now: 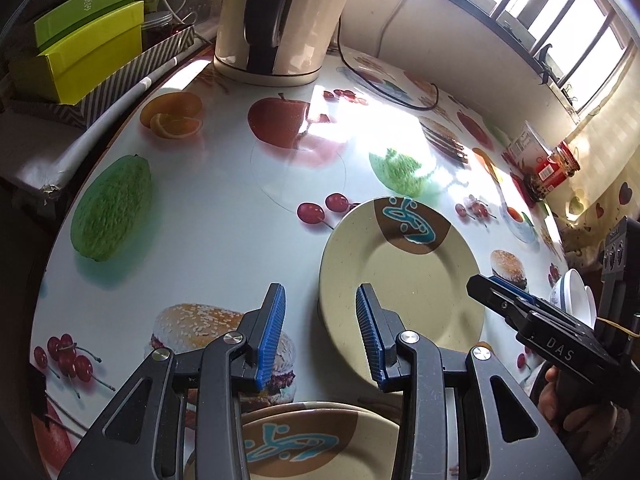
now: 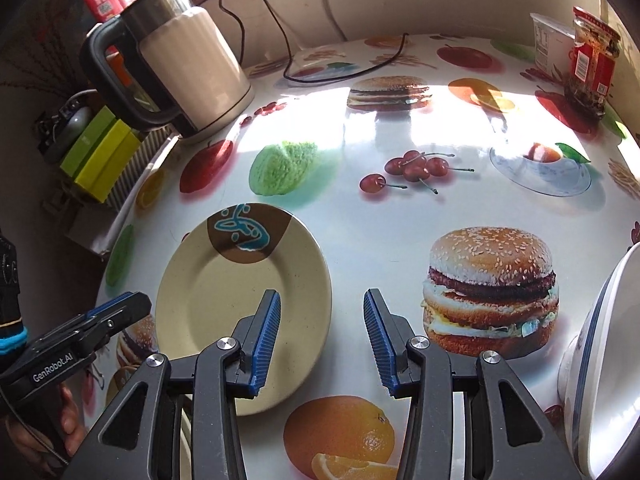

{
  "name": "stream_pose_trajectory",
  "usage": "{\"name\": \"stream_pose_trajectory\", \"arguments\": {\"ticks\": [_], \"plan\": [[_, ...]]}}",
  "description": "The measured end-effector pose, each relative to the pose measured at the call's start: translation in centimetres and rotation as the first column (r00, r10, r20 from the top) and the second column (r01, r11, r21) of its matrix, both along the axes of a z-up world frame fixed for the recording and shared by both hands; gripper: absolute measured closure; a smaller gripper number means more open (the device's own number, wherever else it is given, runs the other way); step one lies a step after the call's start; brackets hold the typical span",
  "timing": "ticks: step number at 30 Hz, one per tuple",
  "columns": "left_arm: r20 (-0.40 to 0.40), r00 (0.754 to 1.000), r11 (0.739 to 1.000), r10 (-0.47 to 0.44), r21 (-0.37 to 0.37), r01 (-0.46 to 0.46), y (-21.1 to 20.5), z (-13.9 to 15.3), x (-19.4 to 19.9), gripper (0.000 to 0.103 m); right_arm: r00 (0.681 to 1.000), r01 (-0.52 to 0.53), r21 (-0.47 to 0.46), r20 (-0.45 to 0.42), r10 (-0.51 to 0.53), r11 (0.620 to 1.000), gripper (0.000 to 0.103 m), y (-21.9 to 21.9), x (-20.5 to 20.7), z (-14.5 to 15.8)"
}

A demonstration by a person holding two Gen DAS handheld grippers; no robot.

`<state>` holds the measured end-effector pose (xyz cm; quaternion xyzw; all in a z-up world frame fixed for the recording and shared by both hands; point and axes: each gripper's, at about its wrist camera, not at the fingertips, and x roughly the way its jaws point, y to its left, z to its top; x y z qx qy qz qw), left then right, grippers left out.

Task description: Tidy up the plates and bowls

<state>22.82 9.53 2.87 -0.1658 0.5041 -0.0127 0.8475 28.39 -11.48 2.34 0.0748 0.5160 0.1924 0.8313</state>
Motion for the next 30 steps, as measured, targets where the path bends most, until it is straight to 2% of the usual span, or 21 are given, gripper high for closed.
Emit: {"name": "stream_pose_trajectory", "arguments": {"ticks": [2, 8, 18, 20, 30], "plan": [[-0.008, 1.0, 1.0, 0.003, -0.029, -0.003, 0.1, -0.2, 0.3, 0.065, 1.0, 0.001, 0.002, -0.005, 0.0, 1.0, 0.06, 0.0, 0.1, -0.2], [-0.017, 1.0, 1.0, -0.008, -0.019, 0.008, -0.3, -0.6, 0.6, 0.065, 1.0, 0.001, 0.011, -0.017, 0.0, 1.0, 0.06, 0.0, 0.4, -0.7], [-0.036, 0.999, 0.999, -0.005, -0.037, 0.004, -0.3, -1.2, 0.9, 0.065, 1.0, -0.01, 0.017, -0.021, 0.01, 1.0, 0.07, 0.4, 0.5, -1.0], [-0.038, 0.999, 0.999, -0.009, -0.033, 0.008, -0.4, -1.2, 0.9, 0.071, 1.0, -0.01, 0.02, -0.022, 0.011, 1.0, 0.072, 0.4, 0.5, -1.0], [-0.046, 0.999, 0.999, -0.018, -0.028, 0.017, -0.6, -1.5, 0.9, 0.078, 0.999, -0.026, 0.036, -0.019, 0.027, 0.999, 0.082, 0.6, 0.4, -0.9]]}}
